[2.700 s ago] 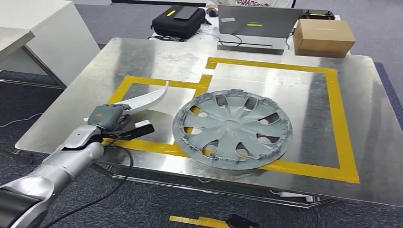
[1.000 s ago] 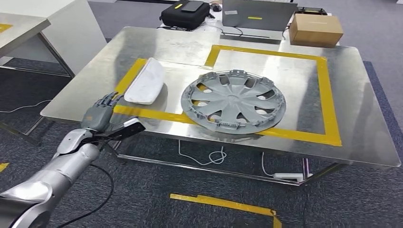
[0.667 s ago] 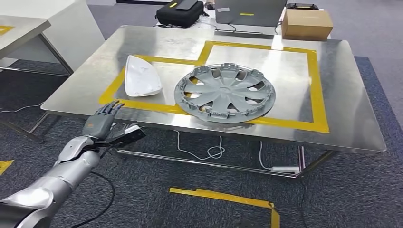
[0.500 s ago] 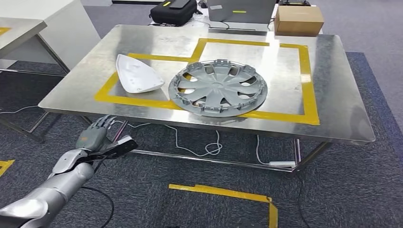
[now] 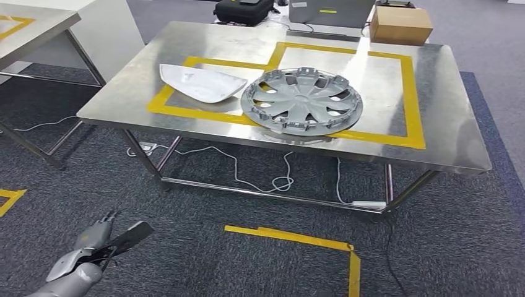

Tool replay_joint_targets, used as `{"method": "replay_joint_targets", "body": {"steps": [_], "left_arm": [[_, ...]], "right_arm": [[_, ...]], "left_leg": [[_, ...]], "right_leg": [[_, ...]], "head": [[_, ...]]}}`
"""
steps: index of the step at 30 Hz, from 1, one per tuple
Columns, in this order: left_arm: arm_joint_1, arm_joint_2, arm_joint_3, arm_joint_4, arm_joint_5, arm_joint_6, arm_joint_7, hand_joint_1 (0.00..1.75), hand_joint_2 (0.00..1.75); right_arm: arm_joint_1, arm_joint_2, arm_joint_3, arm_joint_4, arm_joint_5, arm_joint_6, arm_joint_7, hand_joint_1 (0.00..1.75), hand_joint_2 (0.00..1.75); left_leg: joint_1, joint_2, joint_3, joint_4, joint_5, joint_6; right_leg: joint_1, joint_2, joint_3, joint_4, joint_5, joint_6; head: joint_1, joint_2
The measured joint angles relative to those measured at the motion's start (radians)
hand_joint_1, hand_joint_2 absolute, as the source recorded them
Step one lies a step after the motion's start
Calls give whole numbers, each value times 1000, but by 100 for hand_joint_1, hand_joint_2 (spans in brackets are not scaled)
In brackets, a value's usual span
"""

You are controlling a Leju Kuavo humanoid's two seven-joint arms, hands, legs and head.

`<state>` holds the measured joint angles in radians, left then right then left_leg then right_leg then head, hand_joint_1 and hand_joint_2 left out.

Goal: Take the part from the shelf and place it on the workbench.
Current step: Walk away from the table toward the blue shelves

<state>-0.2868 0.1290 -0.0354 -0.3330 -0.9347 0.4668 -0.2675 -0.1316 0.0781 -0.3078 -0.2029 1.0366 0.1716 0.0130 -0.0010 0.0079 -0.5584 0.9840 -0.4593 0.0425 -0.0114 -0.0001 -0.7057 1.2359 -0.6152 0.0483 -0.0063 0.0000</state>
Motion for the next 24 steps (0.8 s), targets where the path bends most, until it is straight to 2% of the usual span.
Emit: {"method": "replay_joint_targets", "body": {"steps": [1, 2, 3, 4, 5, 6, 7, 8, 10, 11, 12, 13, 14, 15, 16, 17, 18, 19, 20, 21, 22, 23, 24], "left_arm": [[9, 0, 3, 3, -6, -1, 5, 0, 0], [16, 0, 4, 6, -14, -3, 13, 0, 0], [21, 0, 5, 10, -30, -10, 26, 0, 0], [27, 1, 3, 13, -56, -23, 44, 0, 0], [33, 3, -3, 17, -96, -48, 71, 0, 0], [41, 6, -14, 22, -142, -81, 102, 0, 0], [53, 10, -27, 29, -179, -115, 130, 0, 0], [68, 14, -40, 37, -198, -147, 153, 0, 0], [107, 16, -49, 54, -181, -191, 175, 0, 0], [129, 14, -49, 61, -165, -209, 180, 0, 0], [149, 12, -48, 69, -151, -232, 183, 0, 0], [167, 7, -46, 76, -138, -260, 185, 0, 0], [183, 1, -42, 84, -123, -293, 188, 0, 0], [196, -8, -37, 91, -109, -329, 190, 0, 0], [207, -18, -31, 97, -99, -361, 193, 0, 0], [217, -29, -25, 102, -93, -389, 197, 0, 0], [224, -39, -22, 105, -91, -415, 204, 0, 0], [229, -48, -20, 109, -91, -441, 213, 0, 0], [232, -55, -18, 111, -91, -466, 221, 0, 0], [233, -62, -16, 113, -95, -490, 232, 0, 0], [234, -70, -15, 114, -103, -507, 246, 0, 0], [235, -78, -14, 116, -117, -515, 265, 0, 0], [235, -87, -15, 116, -134, -511, 289, 0, 0]], "right_arm": [[0, 0, -2, 0, 0, 0, -1, 0, 0], [0, -1, -3, 0, 0, 0, -2, 0, 0], [0, -1, -5, 0, 0, 0, -2, 0, 0], [-1, -1, -6, 0, 0, 0, -3, 0, 0], [-3, -3, -7, -1, 2, 1, -3, 0, 0], [-5, -4, -8, -2, 3, 3, -3, 0, 0], [-8, -5, -10, -4, 5, 4, -3, 0, 0], [-9, -6, -11, -4, 6, 6, -3, 0, 0], [-6, -6, -14, -4, 4, 6, -2, 0, 0], [-3, -7, -16, -4, 3, 5, -2, 0, 0], [0, -8, -18, -4, 2, 4, -1, 0, 0], [2, -10, -20, -4, 2, 5, -1, 0, 0], [4, -10, -22, -4, 2, 6, -1, 0, 0], [5, -11, -22, -4, 2, 8, 0, 0, 0], [5, -11, -23, -4, 2, 10, 0, 0, 0], [6, -11, -24, -4, 3, 12, 1, 0, 0], [7, -11, -25, -4, 4, 15, 2, 0, 0], [8, -11, -26, -4, 6, 17, 2, 0, 0], [8, -12, -28, -5, 9, 20, 2, 0, 0], [7, -13, -28, -5, 13, 24, 3, 0, 0], [6, -14, -29, -5, 19, 29, 6, 0, 0], [5, -14, -29, -6, 25, 35, 10, 0, 0], [4, -15, -29, -6, 32, 39, 13, 0, 0]], "left_leg": [[-1, 0, -18, 2, 13, 0], [-3, 0, -36, 3, 24, -1], [-4, 0, -52, 5, 36, -2], [-5, 0, -65, 6, 47, -4], [-8, 0, -76, 8, 57, -7], [-10, 0, -83, 10, 66, -11], [-11, 1, -88, 11, 76, -16], [-11, 3, -91, 11, 86, -21], [-8, 5, -98, 12, 95, -33], [-6, 4, -103, 22, 75, -40], [-3, 2, -111, 50, 34, -47], [0, 0, -121, 96, -23, -54], [3, 0, -131, 157, -79, -60], [5, 0, -139, 223, -117, -65], [8, 0, -140, 275, -127, -69], [11, 0, -129, 302, -111, -72], [14, 0, -104, 296, -82, -73], [17, 0, -62, 254, -54, -74], [19, 0, -9, 187, -48, -73], [18, -1, 43, 112, -59, -68], [16, -2, 79, 54, -76, -61], [13, -3, 97, 20, -92, -53], [10, -3, 98, 7, -93, -42]], "right_leg": [[0, 0, 0, 44, -5, 0], [0, 0, 16, 55, 13, -1], [1, 0, 50, 32, 43, -4], [3, 0, 99, -22, 67, -9], [6, 1, 167, -100, 76, -16], [8, 1, 229, -181, 68, -21], [10, 2, 273, -242, 54, -25], [13, 3, 295, -280, 43, -28], [13, 2, 281, -292, 50, -37], [12, 1, 270, -292, 60, -46], [10, -2, 260, -294, 72, -54], [10, -5, 247, -293, 83, -59], [10, -6, 234, -293, 95, -63], [10, -8, 221, -290, 106, -63], [10, -9, 205, -286, 118, -62], [10, -10, 187, -279, 129, -60], [10, -12, 168, -270, 139, -58], [9, -13, 146, -259, 146, -55], [10, -13, 128, -249, 152, -50], [10, -14, 114, -240, 156, -46], [11, -15, 106, -233, 161, -40], [10, -16, 101, -230, 167, -33], [9, -18, 99, -231, 175, -26]], "head": [[0, 0], [0, 0], [0, 0], [0, 0], [0, 0], [0, 0], [0, 0], [0, 0], [1, 0], [0, 0], [-1, 0], [-3, 0], [-4, 0], [-5, 0], [-5, 0], [-5, 0], [-5, 0], [-5, 0], [-5, 0], [-5, 0], [-5, 0], [-5, 0], [-4, 0]]}}
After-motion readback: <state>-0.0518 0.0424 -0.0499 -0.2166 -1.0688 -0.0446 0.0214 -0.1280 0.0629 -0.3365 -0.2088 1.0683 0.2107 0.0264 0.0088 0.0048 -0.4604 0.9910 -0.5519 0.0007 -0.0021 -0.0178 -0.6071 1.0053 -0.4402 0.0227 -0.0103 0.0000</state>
